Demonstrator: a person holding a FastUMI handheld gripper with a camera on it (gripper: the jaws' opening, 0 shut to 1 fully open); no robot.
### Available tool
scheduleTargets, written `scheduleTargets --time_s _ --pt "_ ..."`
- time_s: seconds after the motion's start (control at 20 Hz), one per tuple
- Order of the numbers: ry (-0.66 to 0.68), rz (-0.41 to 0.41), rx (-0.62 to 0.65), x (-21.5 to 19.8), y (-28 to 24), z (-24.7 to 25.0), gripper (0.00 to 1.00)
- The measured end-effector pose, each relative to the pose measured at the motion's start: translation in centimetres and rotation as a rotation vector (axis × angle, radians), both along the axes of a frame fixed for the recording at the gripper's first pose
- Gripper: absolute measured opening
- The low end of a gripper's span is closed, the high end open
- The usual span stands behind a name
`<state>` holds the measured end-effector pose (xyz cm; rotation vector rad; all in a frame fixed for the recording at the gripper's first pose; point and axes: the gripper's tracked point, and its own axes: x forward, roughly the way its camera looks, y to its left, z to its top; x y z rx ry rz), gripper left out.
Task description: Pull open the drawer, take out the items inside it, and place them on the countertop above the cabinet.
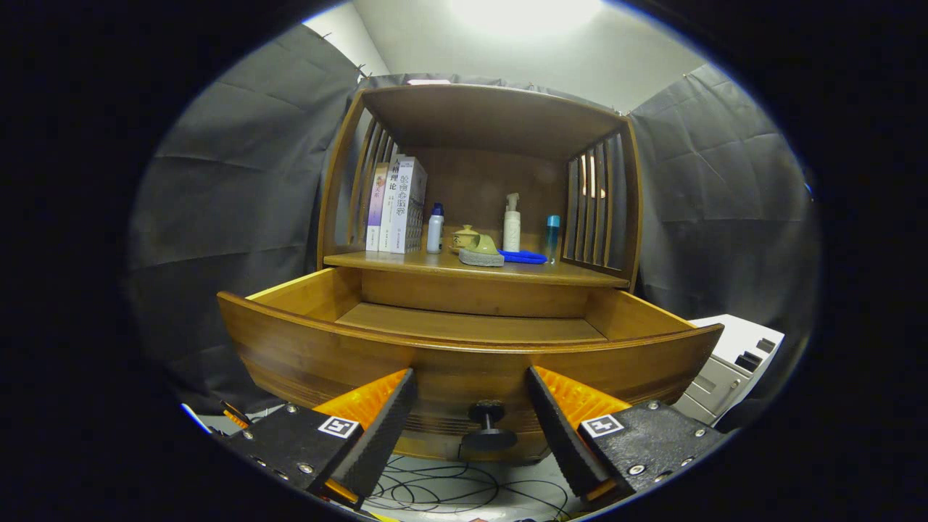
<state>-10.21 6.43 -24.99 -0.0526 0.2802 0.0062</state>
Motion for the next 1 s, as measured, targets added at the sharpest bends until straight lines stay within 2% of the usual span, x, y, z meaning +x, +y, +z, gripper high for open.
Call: scheduleTargets --time_s 0.25,0.55,1.0 --pt "0.016 0.010 0.083 2.3 -0.3 -0.5 0.94" --pt "-0.018 0.007 0.067 6.4 -0.2 0.1 0.94" --pt "-0.006 -0.002 0.027 12.3 0.3 -1.8 0.94"
